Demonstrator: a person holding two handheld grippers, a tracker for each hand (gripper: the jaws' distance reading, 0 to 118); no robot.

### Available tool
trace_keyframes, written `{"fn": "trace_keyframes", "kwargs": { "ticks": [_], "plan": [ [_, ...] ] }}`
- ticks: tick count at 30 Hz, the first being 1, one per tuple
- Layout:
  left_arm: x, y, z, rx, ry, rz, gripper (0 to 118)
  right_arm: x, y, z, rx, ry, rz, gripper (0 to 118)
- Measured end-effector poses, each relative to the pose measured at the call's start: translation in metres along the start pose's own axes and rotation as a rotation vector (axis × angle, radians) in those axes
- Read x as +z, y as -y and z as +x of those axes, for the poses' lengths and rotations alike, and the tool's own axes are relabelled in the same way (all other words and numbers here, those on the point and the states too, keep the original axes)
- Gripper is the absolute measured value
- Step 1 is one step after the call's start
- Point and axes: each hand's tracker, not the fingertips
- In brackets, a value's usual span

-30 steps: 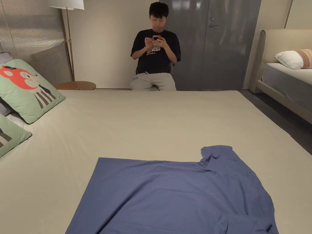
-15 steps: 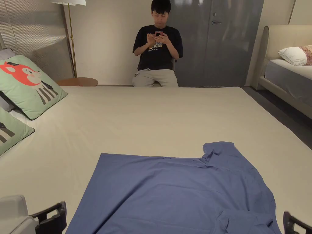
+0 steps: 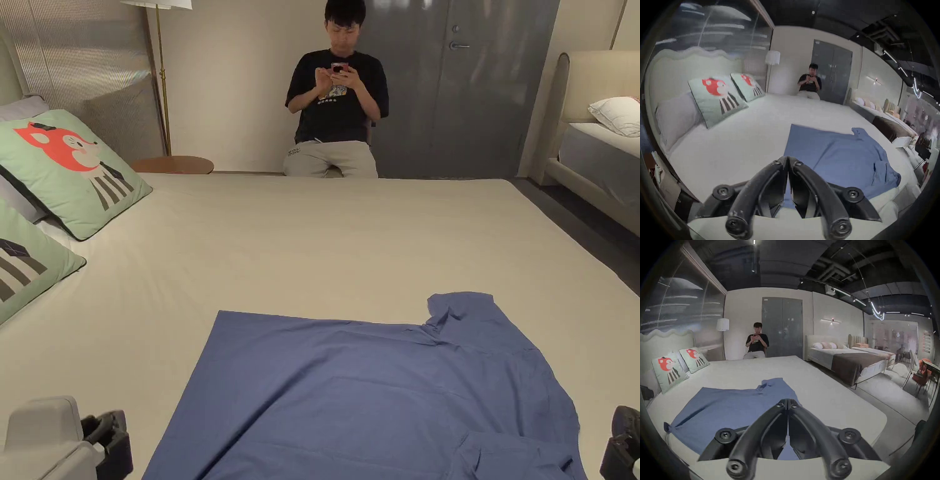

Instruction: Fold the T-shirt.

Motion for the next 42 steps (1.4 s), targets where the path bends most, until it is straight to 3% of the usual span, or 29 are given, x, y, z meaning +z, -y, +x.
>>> {"fn": "trace_keyframes", "kwargs": {
  "ticks": [2,3,6,7,11,15,17,18,20,21,23,24,29,32,35,36,37,42],
  "plan": [
    [-0.013,0.012,-0.007,-0.006,0.000,-0.103,2,0.003,-0.003,-0.003,-0.004,-0.003,-0.017,1],
    [-0.019,0.018,-0.010,-0.003,-0.003,-0.155,20,0.003,-0.002,-0.003,-0.004,-0.001,-0.026,1],
    [-0.039,0.039,-0.022,0.049,0.006,-0.273,113,0.001,0.007,-0.002,0.003,-0.002,-0.048,1],
    [-0.043,0.046,-0.025,0.078,0.015,-0.281,105,0.000,0.010,-0.001,0.006,0.001,-0.055,1],
    [-0.061,0.063,-0.035,0.087,-0.015,-0.355,102,-0.006,0.021,0.008,0.013,0.006,-0.082,1],
    [-0.054,0.067,-0.026,0.081,-0.021,-0.389,37,-0.002,0.022,0.009,0.026,0.014,-0.105,2],
    [-0.059,0.074,-0.030,0.087,-0.024,-0.397,28,-0.005,0.026,0.012,0.025,0.016,-0.129,4],
    [-0.056,0.076,-0.030,0.091,-0.022,-0.390,6,-0.009,0.034,0.017,0.025,0.024,-0.146,20],
    [-0.051,0.073,-0.026,0.097,-0.003,-0.366,5,-0.014,0.041,0.024,0.016,0.011,-0.203,89],
    [-0.050,0.068,-0.027,0.093,-0.010,-0.359,5,-0.018,0.045,0.028,0.012,-0.005,-0.249,89],
    [-0.046,0.064,-0.022,0.044,-0.012,-0.333,5,-0.026,0.054,0.035,0.017,-0.026,-0.344,113],
    [-0.044,0.062,-0.019,0.033,-0.014,-0.327,5,-0.027,0.060,0.037,0.022,-0.030,-0.340,118],
    [-0.047,0.057,-0.024,0.049,0.004,-0.315,5,-0.041,0.084,0.042,0.044,-0.044,-0.509,113],
    [-0.048,0.056,-0.024,0.050,0.000,-0.308,5,-0.047,0.096,0.046,0.044,-0.044,-0.543,59],
    [-0.047,0.055,-0.024,0.052,0.001,-0.306,5,-0.044,0.098,0.043,0.054,-0.072,-0.520,33],
    [-0.046,0.054,-0.023,0.051,0.000,-0.304,5,-0.041,0.096,0.042,0.055,-0.086,-0.503,11],
    [-0.043,0.052,-0.020,0.052,0.001,-0.302,5,-0.039,0.093,0.042,0.054,-0.088,-0.488,5],
    [-0.038,0.030,-0.025,0.079,0.016,-0.254,5,-0.028,0.065,0.048,-0.015,-0.122,-0.386,4]
  ]
}}
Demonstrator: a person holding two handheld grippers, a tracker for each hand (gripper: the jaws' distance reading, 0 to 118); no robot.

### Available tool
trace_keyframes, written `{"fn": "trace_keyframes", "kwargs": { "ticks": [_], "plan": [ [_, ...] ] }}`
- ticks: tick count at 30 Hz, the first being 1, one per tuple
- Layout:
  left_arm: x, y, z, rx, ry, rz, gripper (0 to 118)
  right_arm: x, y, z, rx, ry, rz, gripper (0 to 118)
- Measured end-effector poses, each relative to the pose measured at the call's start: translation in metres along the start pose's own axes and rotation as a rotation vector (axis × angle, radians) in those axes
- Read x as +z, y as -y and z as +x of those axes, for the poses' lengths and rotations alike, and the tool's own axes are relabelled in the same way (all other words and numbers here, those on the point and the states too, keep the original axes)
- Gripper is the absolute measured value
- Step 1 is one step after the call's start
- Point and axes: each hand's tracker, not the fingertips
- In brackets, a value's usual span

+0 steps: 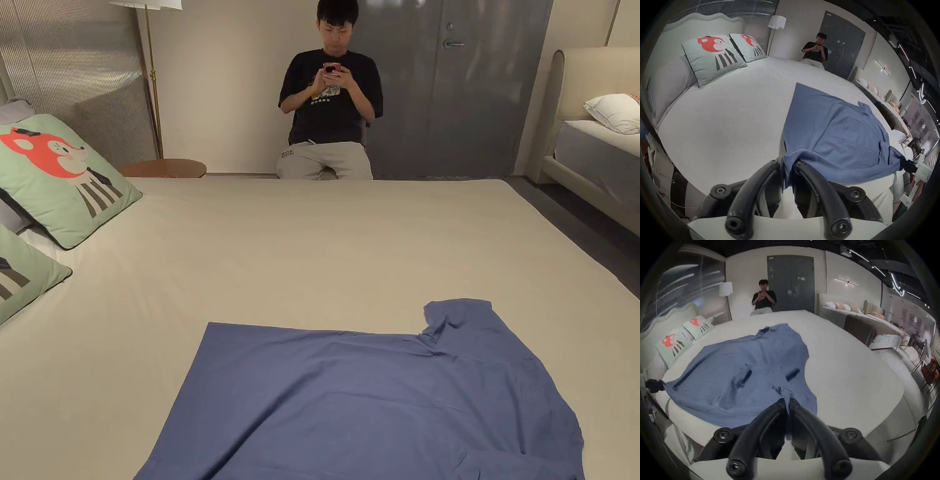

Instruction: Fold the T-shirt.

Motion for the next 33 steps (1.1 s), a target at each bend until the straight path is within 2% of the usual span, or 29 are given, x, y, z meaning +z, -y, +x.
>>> {"fn": "trace_keyframes", "kwargs": {
  "ticks": [7,11,14,18,22,28,29,30,31,33],
  "plan": [
    [-0.022,-0.070,0.017,0.010,0.029,0.073,4,0.003,-0.062,0.010,-0.178,-0.029,0.136,4],
    [-0.070,-0.114,0.030,-0.029,0.023,0.057,4,-0.035,-0.089,0.009,-0.157,-0.009,0.129,4],
    [-0.110,-0.135,0.038,-0.059,-0.005,0.011,4,-0.076,-0.100,0.015,-0.184,0.019,0.069,4],
    [-0.149,-0.145,0.046,-0.034,-0.031,-0.075,4,-0.117,-0.108,0.017,-0.220,0.058,-0.007,4],
    [-0.183,-0.146,0.044,-0.027,-0.057,-0.116,4,-0.150,-0.108,0.018,-0.180,0.087,-0.065,4],
    [-0.200,-0.142,0.045,-0.023,-0.070,-0.154,5,-0.167,-0.106,0.017,-0.146,0.127,-0.126,4],
    [-0.200,-0.141,0.046,-0.023,-0.070,-0.154,10,-0.169,-0.106,0.016,-0.135,0.138,-0.135,5],
    [-0.199,-0.140,0.047,-0.027,-0.076,-0.148,27,-0.169,-0.106,0.016,-0.129,0.145,-0.135,17],
    [-0.195,-0.138,0.050,-0.053,-0.100,-0.129,47,-0.167,-0.106,0.015,-0.110,0.165,-0.130,38],
    [-0.186,-0.137,0.052,-0.115,-0.148,-0.080,93,-0.152,-0.112,0.003,-0.057,0.226,-0.112,93]
  ]
}}
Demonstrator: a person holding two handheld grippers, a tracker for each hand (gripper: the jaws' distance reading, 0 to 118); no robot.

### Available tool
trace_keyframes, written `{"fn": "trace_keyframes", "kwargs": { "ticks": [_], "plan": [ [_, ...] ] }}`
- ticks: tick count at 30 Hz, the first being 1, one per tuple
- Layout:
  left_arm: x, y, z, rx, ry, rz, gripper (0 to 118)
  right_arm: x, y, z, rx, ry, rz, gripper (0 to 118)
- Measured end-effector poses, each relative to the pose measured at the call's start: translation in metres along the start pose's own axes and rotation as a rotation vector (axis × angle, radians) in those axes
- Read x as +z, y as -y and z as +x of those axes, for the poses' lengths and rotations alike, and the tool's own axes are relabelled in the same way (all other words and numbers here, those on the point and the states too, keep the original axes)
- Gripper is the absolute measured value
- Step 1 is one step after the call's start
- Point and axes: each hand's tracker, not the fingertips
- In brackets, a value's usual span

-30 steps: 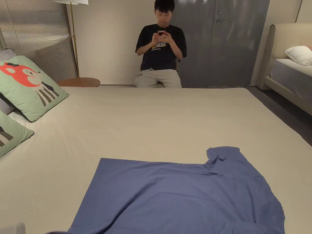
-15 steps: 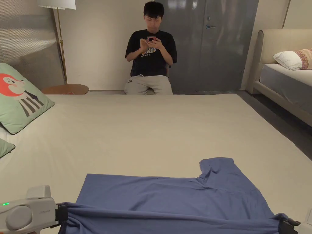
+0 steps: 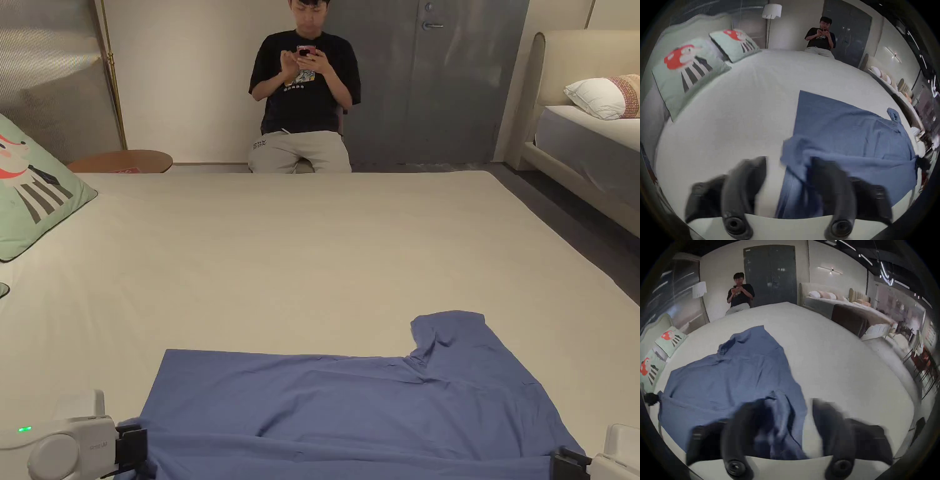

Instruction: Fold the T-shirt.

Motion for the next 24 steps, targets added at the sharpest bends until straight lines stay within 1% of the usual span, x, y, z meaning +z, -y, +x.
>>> {"fn": "trace_keyframes", "kwargs": {
  "ticks": [1,2,3,4,6,7,8,9,10,11,12,13,14,15,16,17,19,24],
  "plan": [
    [0.007,0.001,0.000,-0.010,-0.002,0.028,105,0.007,-0.001,0.001,0.012,0.009,0.026,101],
    [0.016,0.001,0.000,-0.009,0.000,0.057,109,0.016,-0.002,0.002,0.021,0.012,0.065,102],
    [0.028,0.002,-0.001,-0.006,0.007,0.099,108,0.010,-0.002,0.007,0.043,0.015,0.116,101],
    [0.041,0.003,-0.001,-0.001,0.015,0.148,108,0.019,-0.004,0.007,0.062,0.031,0.155,102],
    [0.055,0.006,-0.006,0.008,0.029,0.202,108,0.039,-0.005,0.007,0.084,0.053,0.229,102],
    [0.065,0.009,-0.007,0.016,0.040,0.224,108,0.046,-0.003,0.007,0.085,0.047,0.268,102],
    [0.076,0.013,-0.008,0.023,0.054,0.250,107,0.056,-0.003,0.007,0.087,0.043,0.297,101],
    [0.085,0.017,-0.008,0.026,0.071,0.276,99,0.065,-0.001,0.007,0.086,0.040,0.317,101],
    [0.097,0.023,-0.005,0.028,0.076,0.288,84,0.073,0.001,0.007,0.081,0.031,0.338,100],
    [0.105,0.029,-0.004,0.026,0.072,0.293,66,0.079,0.004,0.007,0.081,0.016,0.352,95],
    [0.111,0.034,-0.002,0.021,0.070,0.303,38,0.085,0.007,0.007,0.081,-0.001,0.363,83],
    [0.116,0.040,-0.001,0.013,0.061,0.314,21,0.091,0.011,0.006,0.078,-0.018,0.375,71],
    [0.124,0.046,0.002,0.008,0.058,0.321,13,0.097,0.014,0.006,0.072,-0.032,0.381,54],
    [0.129,0.051,0.002,0.003,0.064,0.321,3,0.102,0.017,0.005,0.060,-0.039,0.386,31],
    [0.134,0.055,0.002,0.000,0.078,0.320,0,0.105,0.020,0.005,0.052,-0.046,0.386,15],
    [0.137,0.060,0.002,0.005,0.088,0.317,0,0.108,0.023,0.005,0.046,-0.053,0.383,6],
    [0.126,0.060,-0.008,0.004,0.095,0.260,0,0.112,0.028,0.005,0.044,-0.068,0.378,1],
    [0.128,0.066,-0.011,0.007,0.101,0.222,0,0.114,0.041,0.004,0.059,-0.073,0.344,0]
  ]
}}
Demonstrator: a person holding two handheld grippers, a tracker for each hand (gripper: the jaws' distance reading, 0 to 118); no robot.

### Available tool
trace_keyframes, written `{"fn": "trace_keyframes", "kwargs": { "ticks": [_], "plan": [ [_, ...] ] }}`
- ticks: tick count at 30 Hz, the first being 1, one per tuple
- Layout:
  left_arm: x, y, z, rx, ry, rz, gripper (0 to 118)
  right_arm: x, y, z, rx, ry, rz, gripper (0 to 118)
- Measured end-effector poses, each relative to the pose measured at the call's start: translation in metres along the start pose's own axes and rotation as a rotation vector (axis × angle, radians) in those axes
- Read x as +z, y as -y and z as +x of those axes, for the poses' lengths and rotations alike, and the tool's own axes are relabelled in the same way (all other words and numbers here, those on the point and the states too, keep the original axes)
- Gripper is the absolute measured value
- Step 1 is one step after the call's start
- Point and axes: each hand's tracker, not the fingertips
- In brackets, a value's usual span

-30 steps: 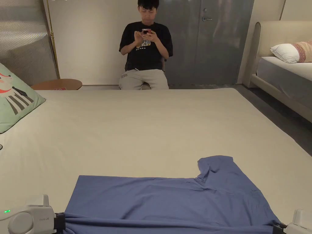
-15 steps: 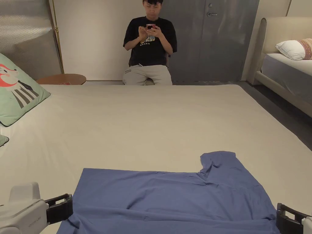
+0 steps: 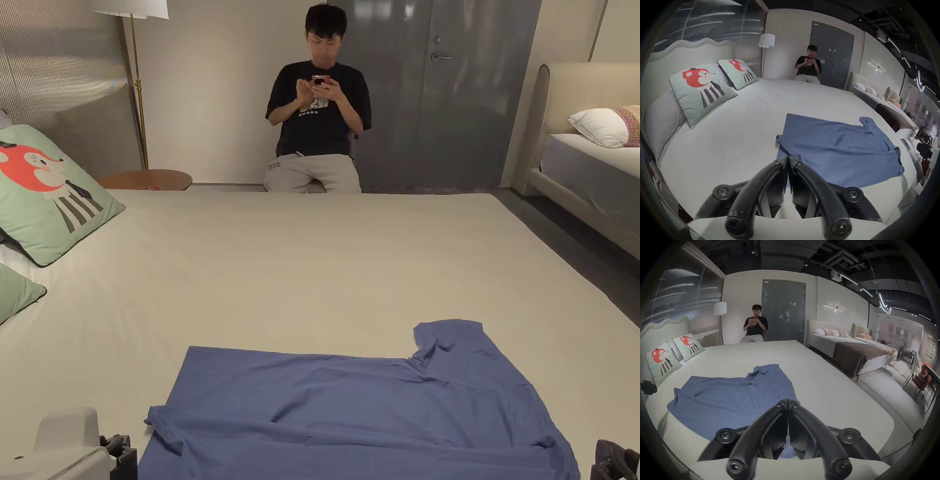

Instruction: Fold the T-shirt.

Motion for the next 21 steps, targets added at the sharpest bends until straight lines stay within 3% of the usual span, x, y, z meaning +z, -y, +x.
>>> {"fn": "trace_keyframes", "kwargs": {
  "ticks": [2,3,5,6,7,13,14,17,20,21],
  "plan": [
    [-0.005,-0.002,-0.002,0.011,0.023,-0.058,2,0.001,0.004,0.000,0.002,0.000,-0.008,0],
    [-0.009,-0.004,-0.003,0.014,0.030,-0.074,20,0.000,0.007,0.001,0.000,0.003,-0.011,0],
    [-0.027,-0.008,-0.009,0.022,0.020,-0.133,80,0.000,0.009,0.001,0.001,0.010,-0.016,0],
    [-0.031,-0.007,-0.012,0.024,0.014,-0.158,104,0.000,0.010,0.001,-0.001,0.012,-0.019,0],
    [-0.040,-0.007,-0.016,0.030,0.027,-0.201,108,0.003,0.009,0.001,-0.005,0.016,-0.020,0],
    [-0.081,0.007,-0.028,0.076,0.007,-0.340,104,-0.001,0.015,0.001,-0.006,0.032,-0.065,0],
    [-0.094,0.009,-0.032,0.074,0.006,-0.349,100,-0.003,0.017,0.001,-0.004,0.032,-0.074,0],
    [-0.100,0.016,-0.027,0.057,-0.003,-0.374,62,-0.005,0.023,0.000,-0.001,0.034,-0.108,0],
    [-0.093,0.020,-0.015,0.052,0.007,-0.375,60,-0.018,0.034,0.006,-0.011,0.045,-0.144,2],
    [-0.093,0.019,-0.013,0.043,0.005,-0.373,54,-0.021,0.036,0.006,-0.014,0.050,-0.154,16]
  ]
}}
